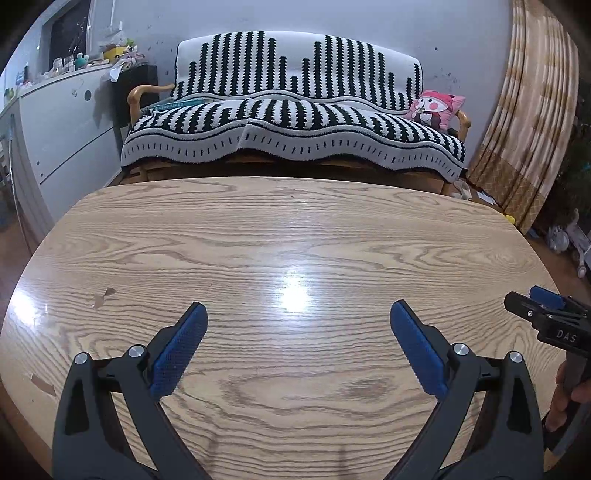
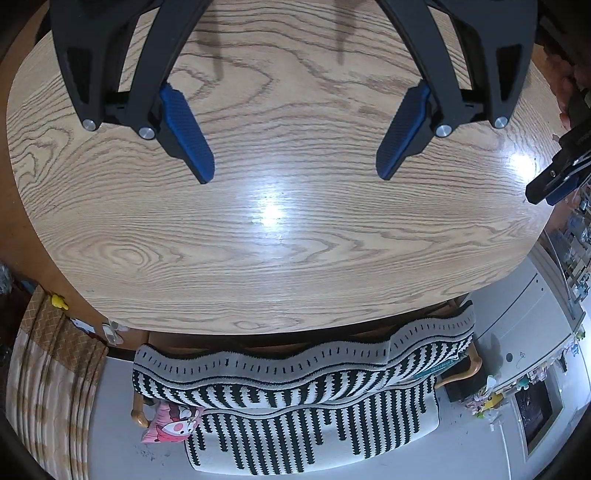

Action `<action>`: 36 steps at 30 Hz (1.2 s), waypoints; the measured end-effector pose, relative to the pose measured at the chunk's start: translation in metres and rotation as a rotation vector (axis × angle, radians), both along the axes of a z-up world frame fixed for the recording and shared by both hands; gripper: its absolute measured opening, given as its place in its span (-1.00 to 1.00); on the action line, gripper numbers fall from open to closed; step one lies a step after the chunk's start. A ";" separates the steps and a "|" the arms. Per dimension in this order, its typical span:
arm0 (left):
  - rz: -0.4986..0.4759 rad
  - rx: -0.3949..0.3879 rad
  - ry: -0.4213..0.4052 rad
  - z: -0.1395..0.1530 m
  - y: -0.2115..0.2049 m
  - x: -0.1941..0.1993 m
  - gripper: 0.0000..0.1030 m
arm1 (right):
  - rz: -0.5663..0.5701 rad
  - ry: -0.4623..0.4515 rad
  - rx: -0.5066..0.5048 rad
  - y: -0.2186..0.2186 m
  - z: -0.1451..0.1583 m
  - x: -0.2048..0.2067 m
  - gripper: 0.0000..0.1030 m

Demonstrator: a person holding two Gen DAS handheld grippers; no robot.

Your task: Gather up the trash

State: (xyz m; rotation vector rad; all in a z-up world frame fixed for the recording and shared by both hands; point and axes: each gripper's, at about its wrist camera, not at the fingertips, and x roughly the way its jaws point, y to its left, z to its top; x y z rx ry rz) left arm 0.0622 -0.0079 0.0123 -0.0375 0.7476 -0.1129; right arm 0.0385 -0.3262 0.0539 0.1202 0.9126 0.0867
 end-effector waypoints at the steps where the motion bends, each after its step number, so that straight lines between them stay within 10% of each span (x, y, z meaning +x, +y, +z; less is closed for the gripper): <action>1: 0.000 0.000 -0.001 0.000 0.000 0.000 0.87 | -0.001 0.000 0.000 -0.001 0.000 0.000 0.67; 36: 0.003 0.022 0.013 -0.002 0.000 -0.003 0.87 | -0.007 -0.004 -0.003 -0.001 0.002 -0.002 0.67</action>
